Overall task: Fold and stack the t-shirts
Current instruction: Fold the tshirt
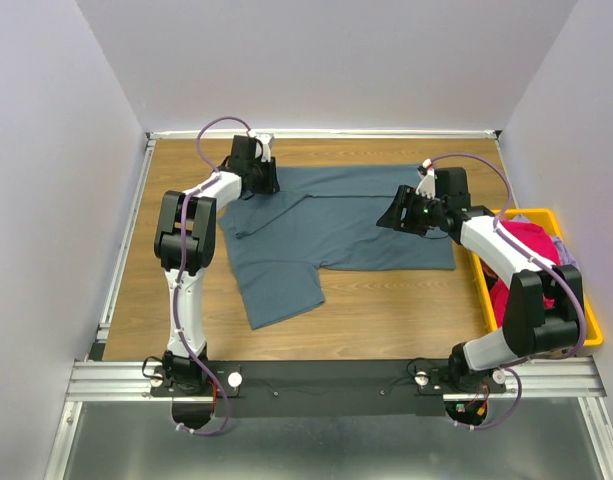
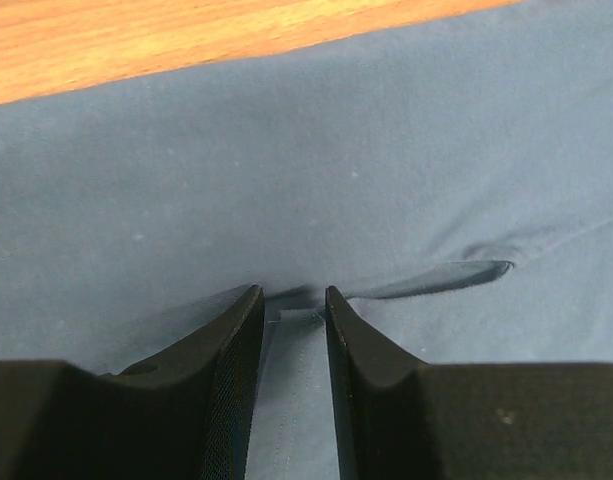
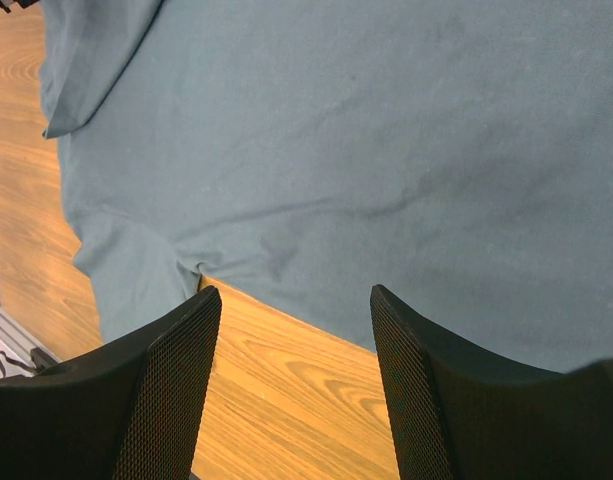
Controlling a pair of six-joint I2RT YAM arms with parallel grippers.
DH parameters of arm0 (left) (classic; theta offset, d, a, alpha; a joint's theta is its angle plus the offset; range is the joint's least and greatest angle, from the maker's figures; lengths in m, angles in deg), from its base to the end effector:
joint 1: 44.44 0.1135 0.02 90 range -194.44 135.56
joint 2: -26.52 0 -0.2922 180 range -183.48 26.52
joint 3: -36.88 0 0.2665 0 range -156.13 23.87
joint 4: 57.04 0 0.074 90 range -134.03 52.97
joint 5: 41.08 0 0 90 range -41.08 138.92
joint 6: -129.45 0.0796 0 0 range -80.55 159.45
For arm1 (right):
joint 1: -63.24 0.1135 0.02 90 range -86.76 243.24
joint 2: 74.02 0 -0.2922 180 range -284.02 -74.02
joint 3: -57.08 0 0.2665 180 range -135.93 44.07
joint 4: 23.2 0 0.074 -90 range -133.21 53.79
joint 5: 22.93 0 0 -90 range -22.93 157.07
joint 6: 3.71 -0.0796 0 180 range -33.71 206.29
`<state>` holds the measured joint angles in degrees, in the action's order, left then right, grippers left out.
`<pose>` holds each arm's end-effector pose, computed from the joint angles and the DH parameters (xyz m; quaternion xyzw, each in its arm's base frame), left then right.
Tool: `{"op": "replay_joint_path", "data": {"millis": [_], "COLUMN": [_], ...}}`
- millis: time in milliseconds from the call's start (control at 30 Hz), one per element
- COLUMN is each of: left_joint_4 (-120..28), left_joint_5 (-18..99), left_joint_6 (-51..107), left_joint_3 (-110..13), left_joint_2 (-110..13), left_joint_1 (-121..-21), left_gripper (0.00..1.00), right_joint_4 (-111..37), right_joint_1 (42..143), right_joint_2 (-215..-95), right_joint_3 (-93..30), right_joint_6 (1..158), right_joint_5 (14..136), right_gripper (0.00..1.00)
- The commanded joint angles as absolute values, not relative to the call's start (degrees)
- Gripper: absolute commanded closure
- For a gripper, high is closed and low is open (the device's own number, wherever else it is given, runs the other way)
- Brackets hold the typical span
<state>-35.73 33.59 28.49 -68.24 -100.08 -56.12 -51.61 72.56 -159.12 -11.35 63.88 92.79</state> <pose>0.5371 -0.1325 0.1481 0.0591 0.9078 -0.1977 0.3651 0.3430 0.0913 0.2250 0.0182 0.9048 0.2997 0.3020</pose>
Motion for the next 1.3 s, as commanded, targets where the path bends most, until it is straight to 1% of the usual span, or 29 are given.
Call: {"op": "replay_joint_path", "data": {"millis": [0,67,133,200,267,333,567,900,1233,1267], "left_joint_4": [-35.50,-35.59,-35.59,-35.68,-35.76,-35.68,-35.68,-39.19,-41.04,-41.13], "left_joint_5": [31.35,31.34,30.99,30.64,30.03,29.94,28.53,24.50,23.52,23.61], "left_joint_6": [28.02,27.94,27.85,27.76,27.67,27.76,25.04,19.15,10.90,10.45], "left_joint_3": [-67.09,-66.83,-66.65,-66.39,-66.04,-65.95,-63.31,-53.65,-51.10,-50.66], "left_joint_2": [-99.60,-99.34,-99.25,-99.16,-98.55,-97.76,-93.45,-89.58,-86.86,-86.51], "left_joint_1": [-55.95,-55.95,-55.95,-55.95,-56.04,-56.13,-56.57,-60.08,-62.10,-62.19], "left_gripper": [0.62,0.66,0.80,0.83,0.94,1.00,1.00,1.00,1.00,0.97], "right_joint_4": [-52.73,-52.73,-52.73,-52.73,-52.73,-52.73,-52.73,-52.64,-52.56,-52.64], "right_joint_1": [72.90,72.90,72.90,72.90,72.82,72.90,72.90,72.90,72.90,72.90], "right_joint_2": [-158.22,-158.13,-158.04,-157.95,-157.87,-157.87,-158.22,-159.80,-161.56,-161.64], "right_joint_3": [-11.30,-11.30,-11.22,-11.13,-11.13,-11.13,-11.57,-12.27,-13.32,-13.33], "right_joint_6": [64.32,64.14,64.06,64.05,64.05,64.05,64.14,64.93,65.37,65.55], "right_joint_5": [92.03,92.03,91.95,91.95,91.86,91.86,91.77,91.59,91.59,91.51], "right_gripper": [0.31,0.31,0.31,0.31,0.31,0.31,0.31,0.31,0.31,0.31]}}
